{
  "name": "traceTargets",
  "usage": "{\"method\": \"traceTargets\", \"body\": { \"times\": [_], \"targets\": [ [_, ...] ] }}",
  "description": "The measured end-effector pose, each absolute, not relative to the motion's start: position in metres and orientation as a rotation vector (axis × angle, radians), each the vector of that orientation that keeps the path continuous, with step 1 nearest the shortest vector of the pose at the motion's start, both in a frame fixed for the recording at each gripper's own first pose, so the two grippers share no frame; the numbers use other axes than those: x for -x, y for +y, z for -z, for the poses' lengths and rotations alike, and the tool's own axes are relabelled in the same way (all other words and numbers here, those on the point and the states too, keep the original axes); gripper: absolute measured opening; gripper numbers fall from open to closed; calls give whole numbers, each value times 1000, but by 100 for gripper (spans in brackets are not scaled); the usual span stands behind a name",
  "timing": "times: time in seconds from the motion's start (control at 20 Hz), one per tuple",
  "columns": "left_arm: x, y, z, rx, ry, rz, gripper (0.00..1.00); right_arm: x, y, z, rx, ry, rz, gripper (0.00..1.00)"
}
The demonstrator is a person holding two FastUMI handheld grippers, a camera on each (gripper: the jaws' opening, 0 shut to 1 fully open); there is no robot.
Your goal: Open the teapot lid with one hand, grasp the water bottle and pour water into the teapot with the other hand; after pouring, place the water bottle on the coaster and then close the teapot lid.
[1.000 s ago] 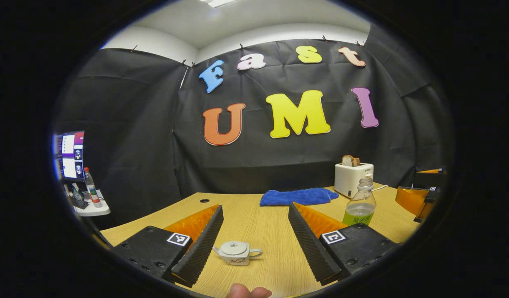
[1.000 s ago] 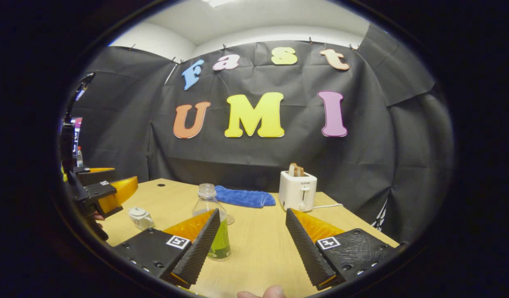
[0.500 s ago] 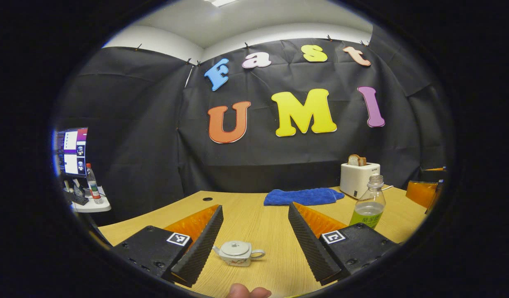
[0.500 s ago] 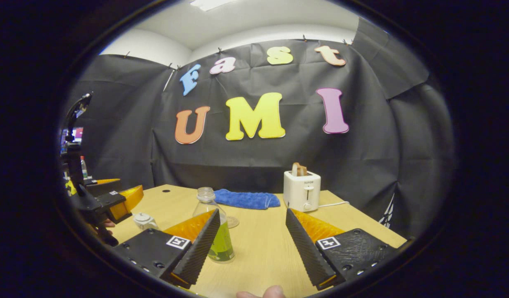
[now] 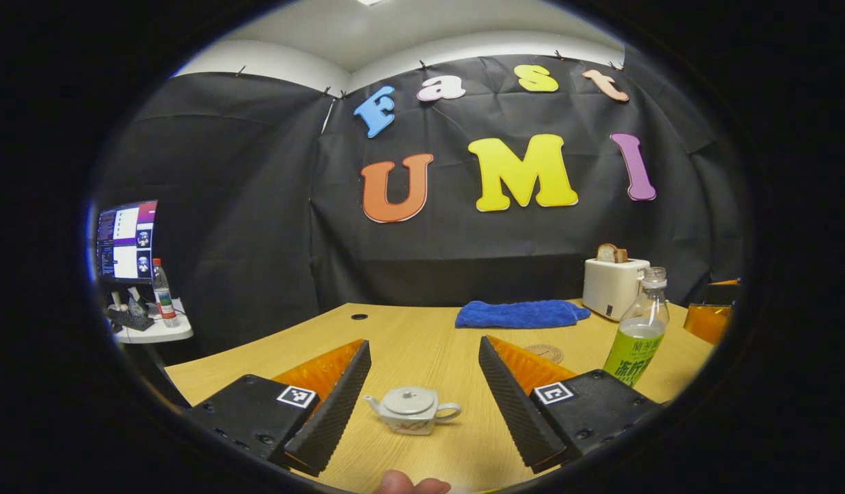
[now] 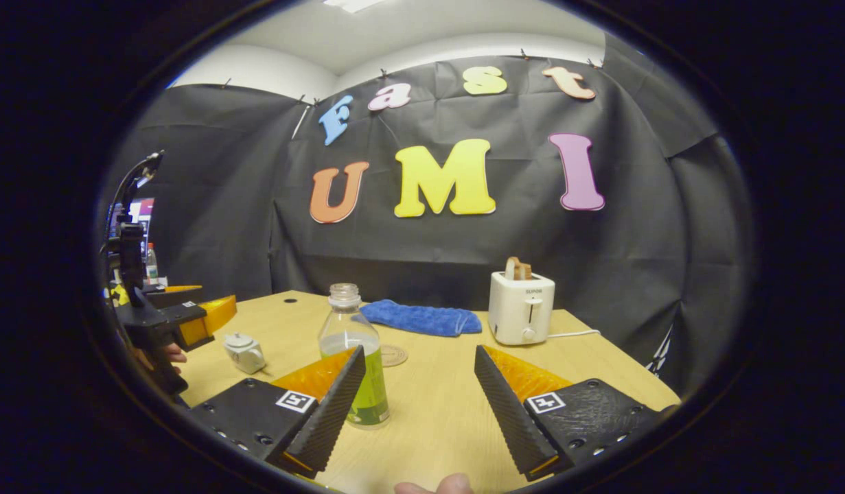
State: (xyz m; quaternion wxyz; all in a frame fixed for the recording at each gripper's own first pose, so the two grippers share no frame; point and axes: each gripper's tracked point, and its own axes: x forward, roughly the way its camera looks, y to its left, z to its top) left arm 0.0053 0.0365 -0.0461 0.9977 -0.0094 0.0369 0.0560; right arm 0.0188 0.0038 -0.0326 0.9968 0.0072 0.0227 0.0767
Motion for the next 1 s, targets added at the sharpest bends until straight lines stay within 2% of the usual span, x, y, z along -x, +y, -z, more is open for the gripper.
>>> {"method": "traceTargets", "body": {
  "times": [0.05,0.2,0.25,0.4,0.5,0.65,0.8,0.85,1.0],
  "targets": [
    [-5,43,53,14,91,-119,99,-18,8,37,-16,57,-163,98],
    [-10,63,74,32,145,-136,99,-14,12,44,1,79,-177,96],
    [-15,64,81,43,169,-128,99,-13,11,44,12,75,-171,98],
    [-30,55,92,52,219,-84,98,-15,2,38,24,62,-143,95],
    [-40,52,103,44,253,-72,93,-17,-3,38,10,70,-132,95],
    [-44,49,120,48,318,-58,78,-17,-10,35,15,68,-118,97],
    [-49,43,121,40,322,-52,74,-19,-17,38,13,76,-106,95],
    [-50,42,121,40,320,-52,66,-20,-20,39,1,79,-99,95],
    [-50,41,120,18,311,-73,55,-26,-19,41,-21,95,-95,96]
  ]
}}
